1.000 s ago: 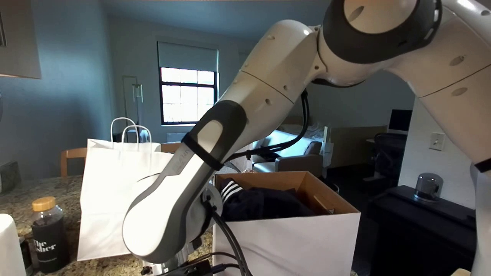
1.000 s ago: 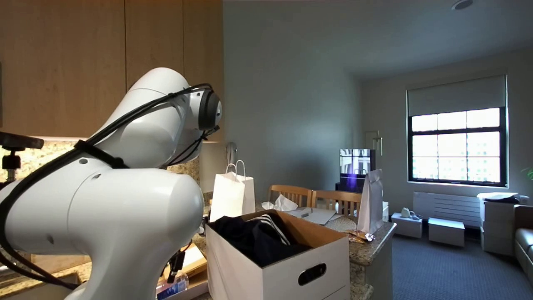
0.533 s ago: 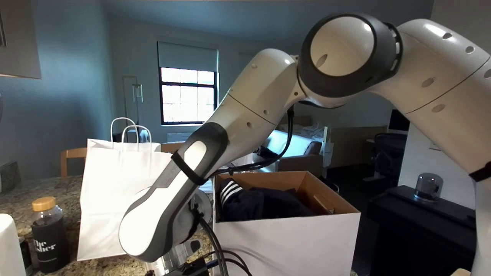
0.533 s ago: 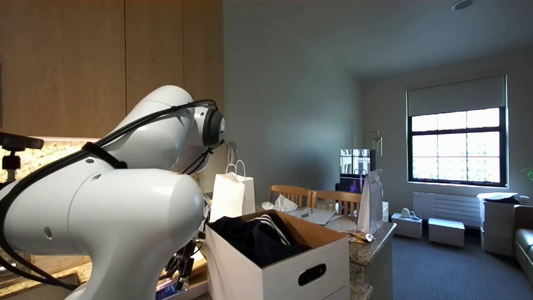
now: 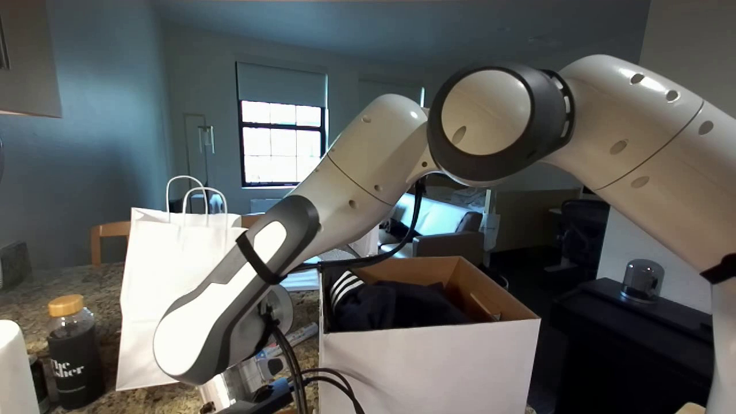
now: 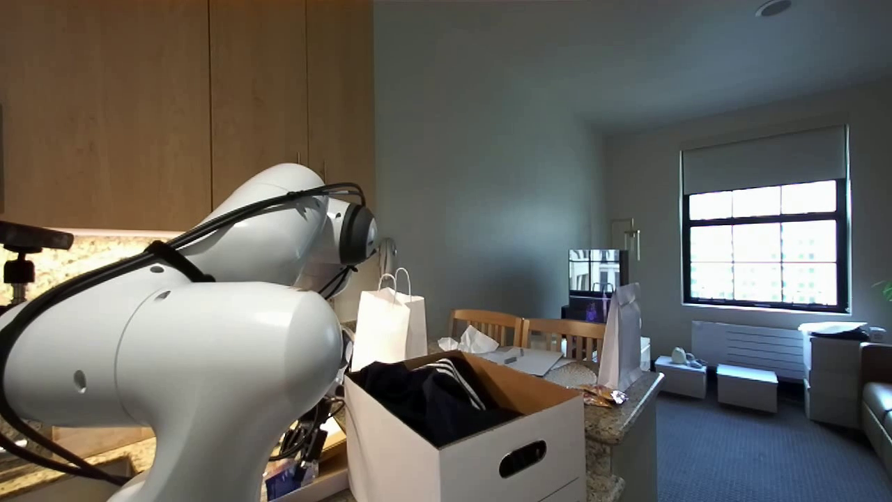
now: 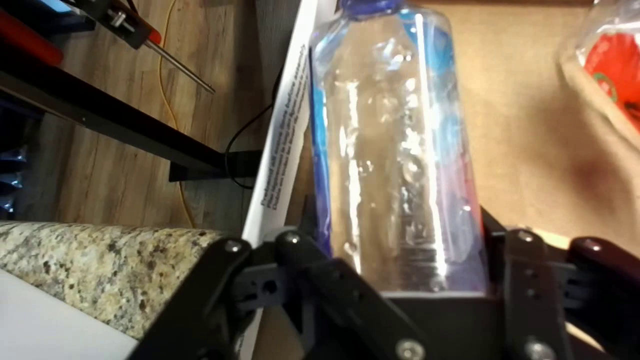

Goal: Put the bottles on the counter in the box

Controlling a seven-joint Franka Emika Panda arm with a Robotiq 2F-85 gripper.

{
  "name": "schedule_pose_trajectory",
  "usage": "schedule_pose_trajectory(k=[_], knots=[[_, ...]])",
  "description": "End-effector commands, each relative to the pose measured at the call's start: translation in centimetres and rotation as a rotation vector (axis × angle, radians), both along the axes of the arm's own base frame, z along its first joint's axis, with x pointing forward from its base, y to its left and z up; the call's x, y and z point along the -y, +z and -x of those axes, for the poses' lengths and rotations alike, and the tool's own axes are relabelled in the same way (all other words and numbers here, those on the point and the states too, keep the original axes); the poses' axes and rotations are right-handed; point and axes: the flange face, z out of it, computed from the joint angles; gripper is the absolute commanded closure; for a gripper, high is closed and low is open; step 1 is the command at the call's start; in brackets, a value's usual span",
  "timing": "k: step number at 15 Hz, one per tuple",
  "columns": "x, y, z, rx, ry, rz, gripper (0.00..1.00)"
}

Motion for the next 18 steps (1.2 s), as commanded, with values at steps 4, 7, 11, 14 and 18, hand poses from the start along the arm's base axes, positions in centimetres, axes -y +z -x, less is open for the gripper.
schedule_pose_trajectory(k=[4, 7, 11, 14, 18], knots=[[0.0, 7.7, -1.0, 0.031, -0.068, -0.028, 0.63], [-0.6, 13.0, -0.9, 0.187, -0.087, -0.072, 0.63], [0.1, 21.4, -1.0, 0.378, -0.183, -0.168, 0.63], [1.7, 27.0, -0.4, 0.506, -0.262, -0.252, 0.63], [5.8, 33.9, 0.6, 0.657, -0.395, -0.311, 0.63]])
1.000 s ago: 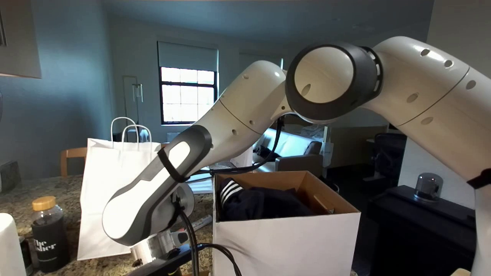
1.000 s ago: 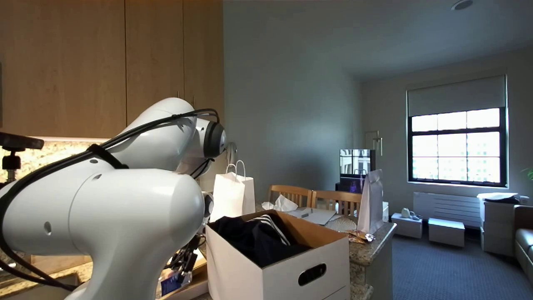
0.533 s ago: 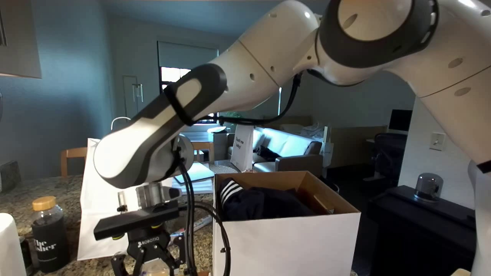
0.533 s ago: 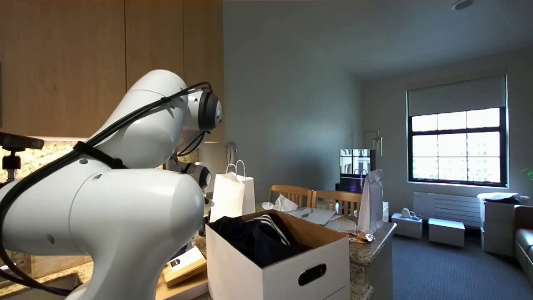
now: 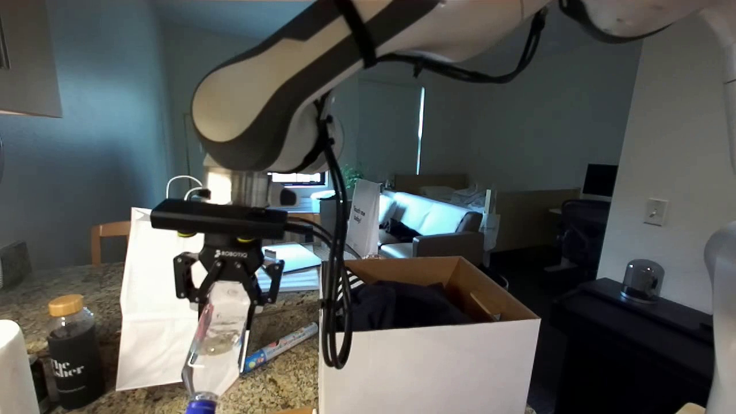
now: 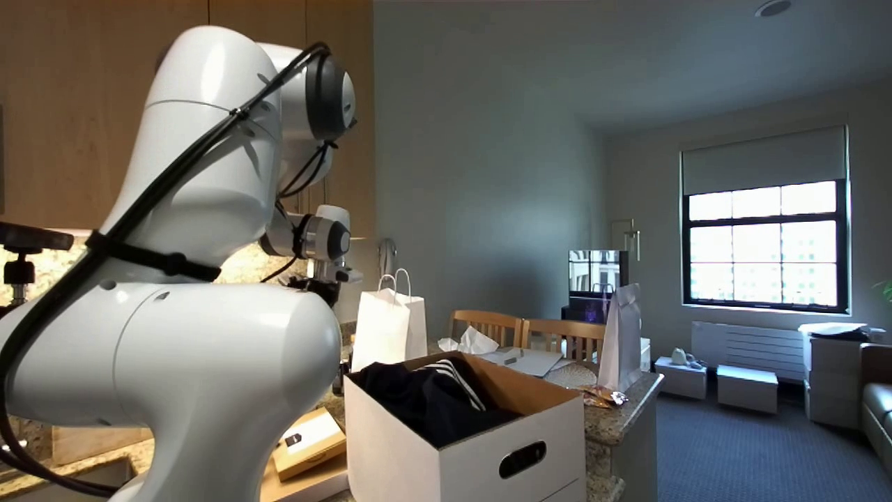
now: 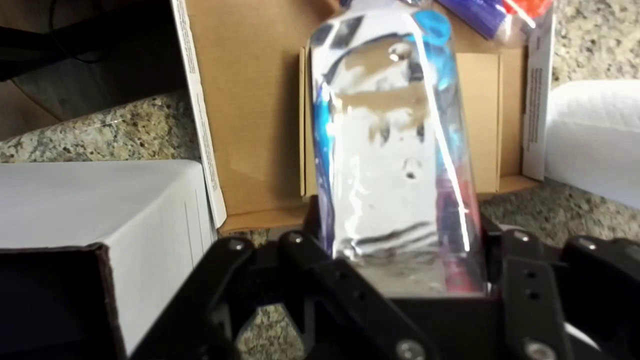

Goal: Put the bottles on the counter in the box

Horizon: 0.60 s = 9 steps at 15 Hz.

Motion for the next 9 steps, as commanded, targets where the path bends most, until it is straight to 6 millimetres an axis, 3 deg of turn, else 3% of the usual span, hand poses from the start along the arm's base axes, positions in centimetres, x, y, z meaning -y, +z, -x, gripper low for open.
schedule_pose_trajectory(k=[1, 5, 9], knots=[[5.5, 6.0, 2.1, 0.117, -0.146, -0.055, 0.63], [12.5, 10.9, 2.7, 0.174, -0.325, -0.100, 0.63], [21.3, 14.6, 3.5, 0.216, -0.514, -0.125, 0.63]])
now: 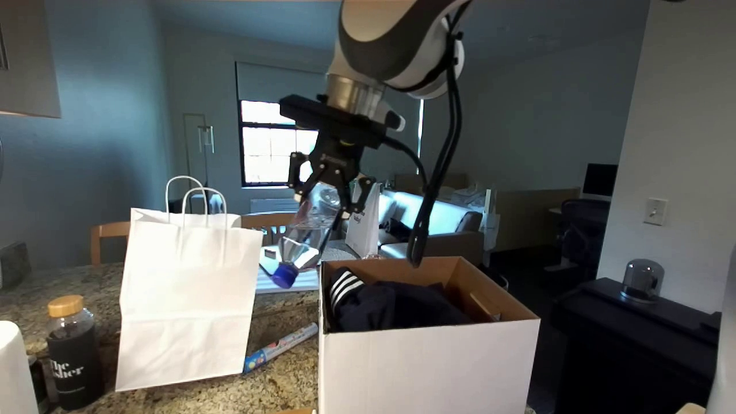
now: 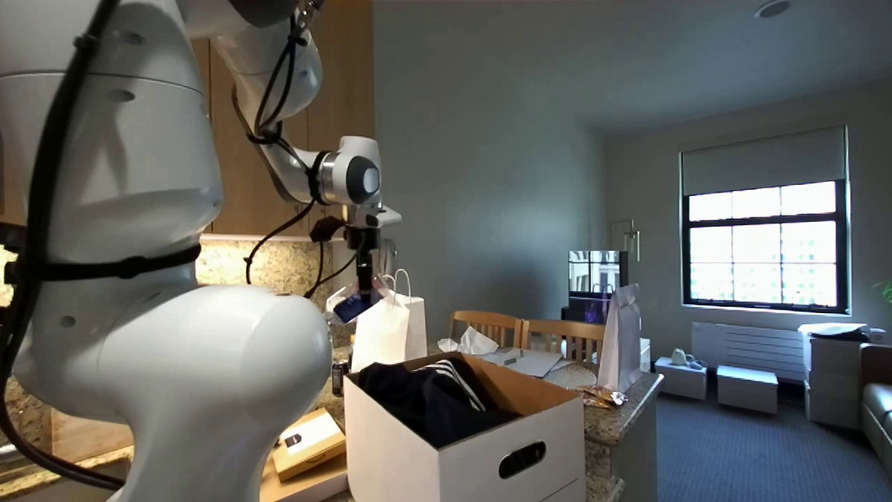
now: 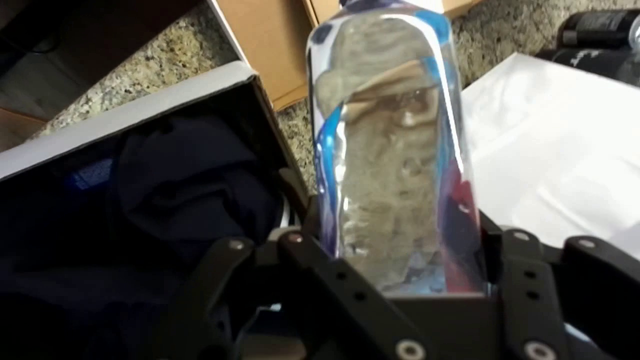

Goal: Put the bottles on the counter in the box

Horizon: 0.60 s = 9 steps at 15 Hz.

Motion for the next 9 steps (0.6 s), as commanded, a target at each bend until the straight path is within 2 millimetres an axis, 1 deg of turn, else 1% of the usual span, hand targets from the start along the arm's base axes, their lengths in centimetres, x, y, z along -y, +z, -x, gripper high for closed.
schedule_pose_trajectory(k=[1, 5, 7, 8, 9], knots=[[7.9, 3.1, 2.5, 0.037, -0.186, -0.047, 0.63], [17.9, 5.3, 3.9, 0.043, -0.381, -0.072, 0.63], [23.3, 6.1, 4.8, -0.002, -0.480, -0.095, 0.63], [26.3, 6.2, 5.2, -0.054, -0.520, -0.112, 0.63], [29.2, 5.7, 5.3, -0.110, -0.563, -0.112, 0.63]])
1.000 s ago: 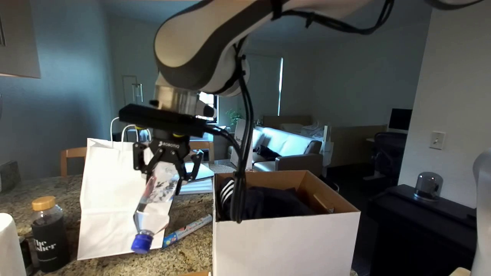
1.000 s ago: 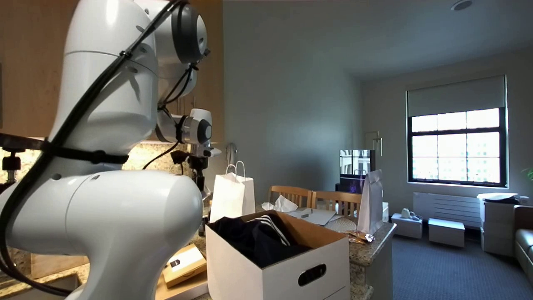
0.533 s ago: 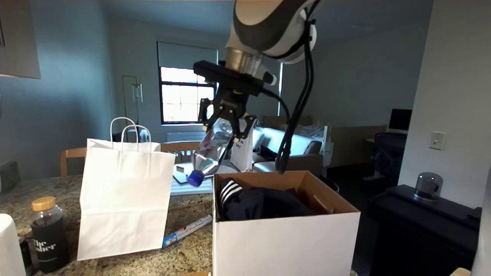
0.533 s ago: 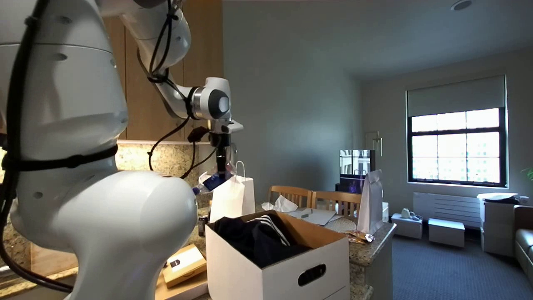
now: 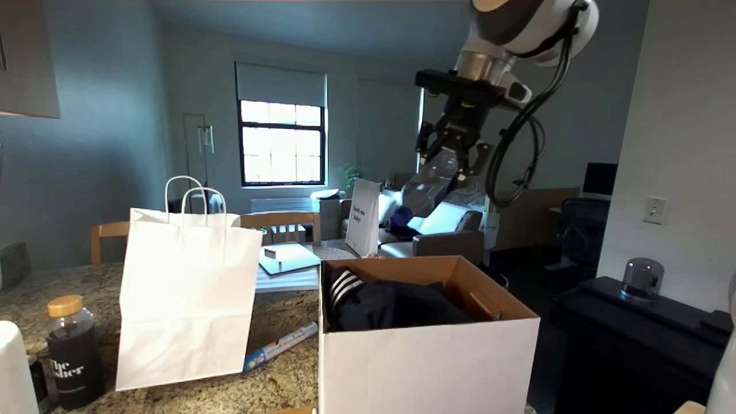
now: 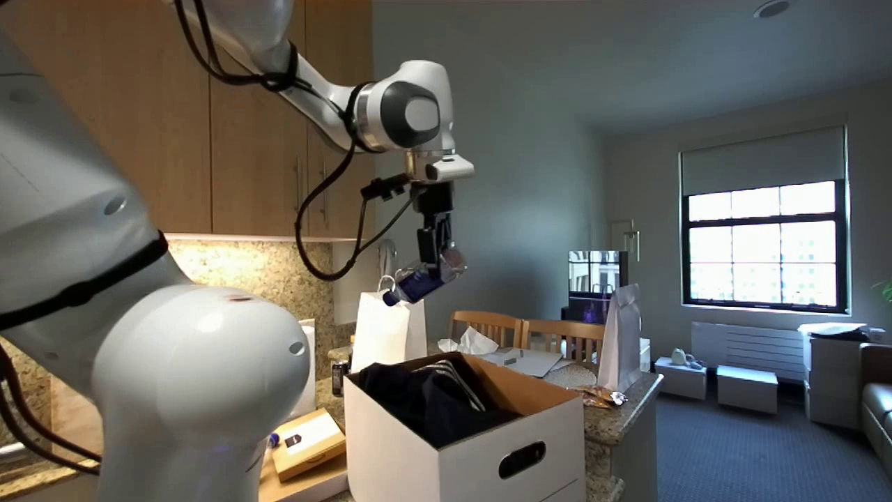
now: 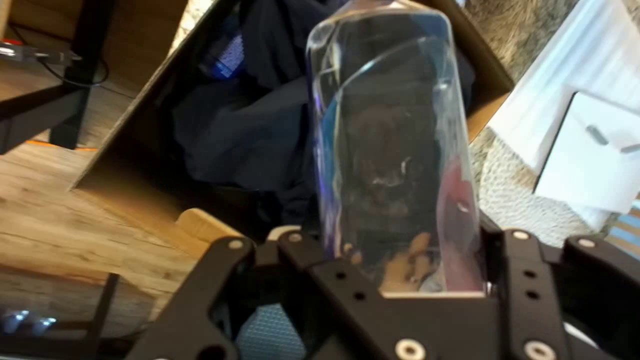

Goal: Put the bottles on the counter in the box

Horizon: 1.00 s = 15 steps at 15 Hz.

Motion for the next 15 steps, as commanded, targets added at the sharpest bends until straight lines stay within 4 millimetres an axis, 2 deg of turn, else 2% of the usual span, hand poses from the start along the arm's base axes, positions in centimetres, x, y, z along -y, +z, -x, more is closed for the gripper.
schedule_pose_trajectory(k=[1, 2, 4, 6, 8, 9, 10, 11, 13, 15], knots=[[7.9, -0.5, 1.0, -0.133, -0.137, -0.087, 0.63], [9.5, -1.5, 0.6, -0.181, -0.165, -0.123, 0.63], [10.4, -3.6, -0.8, -0.264, -0.180, -0.189, 0.63], [9.6, -5.3, -2.4, -0.308, -0.160, -0.221, 0.63], [7.8, -6.0, -4.1, -0.314, -0.144, -0.213, 0.63], [7.0, -5.9, -4.5, -0.311, -0.173, -0.192, 0.40], [6.5, -6.0, -4.9, -0.309, -0.175, -0.177, 0.13], [6.0, -6.0, -5.0, -0.308, -0.179, -0.169, 0.12], [5.1, -6.1, -4.7, -0.297, -0.179, -0.163, 0.02], [4.2, -6.1, -4.2, -0.283, -0.156, -0.166, 0.00]])
